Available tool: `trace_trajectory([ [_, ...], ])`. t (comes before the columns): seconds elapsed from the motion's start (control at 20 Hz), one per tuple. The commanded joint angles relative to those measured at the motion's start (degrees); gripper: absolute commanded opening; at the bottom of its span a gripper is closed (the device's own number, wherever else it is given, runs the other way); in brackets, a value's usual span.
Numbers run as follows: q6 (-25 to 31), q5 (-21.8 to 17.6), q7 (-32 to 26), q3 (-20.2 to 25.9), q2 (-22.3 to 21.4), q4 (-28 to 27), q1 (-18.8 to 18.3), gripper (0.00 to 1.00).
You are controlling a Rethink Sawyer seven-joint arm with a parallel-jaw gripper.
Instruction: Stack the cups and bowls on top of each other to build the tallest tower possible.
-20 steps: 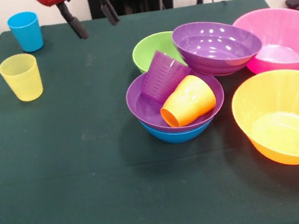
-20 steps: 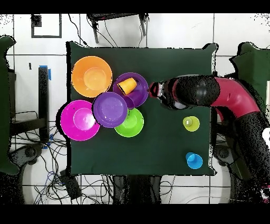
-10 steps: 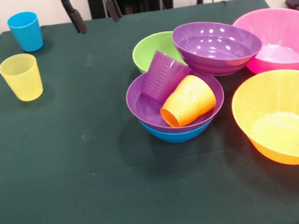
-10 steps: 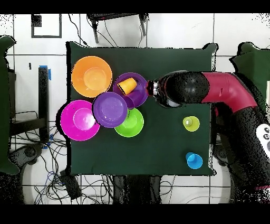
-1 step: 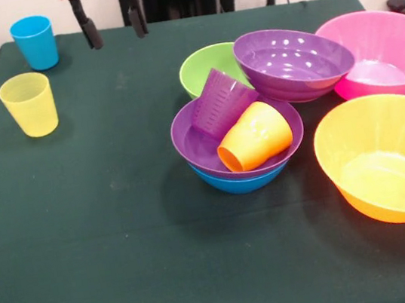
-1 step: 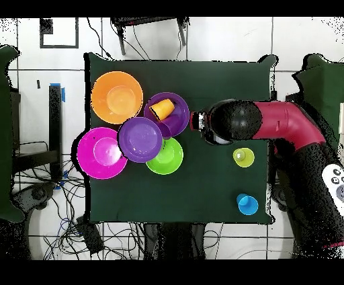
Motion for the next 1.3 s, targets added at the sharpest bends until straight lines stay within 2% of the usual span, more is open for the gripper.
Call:
trace_trajectory([
  [0.05, -9.9, -4.7, 8.6, -7.7, 2.2, 9.8, 1.9, 1.0],
  [0.15, -10.7, -4.5, 7.0, -8.1, 2.2, 9.8, 1.8, 1.0],
  [0.3, -8.9, -3.3, 2.9, -8.5, 2.8, 7.7, 0.7, 1.0],
  [0.55, -2.5, -3.2, -9.6, -6.5, 9.3, -3.1, -2.9, 1.0],
  [0.65, 0.0, -3.9, -12.4, -6.5, 11.4, -7.1, -3.6, 1.0],
  [1.0, 3.9, -4.7, -17.9, -4.5, 14.9, -12.5, -6.1, 1.0],
  [1.15, 6.5, -4.7, -18.9, -3.9, 15.0, -14.1, -6.4, 1.0],
  [1.3, 6.7, -5.6, -19.4, -3.5, 15.1, -14.6, -6.4, 1.0],
])
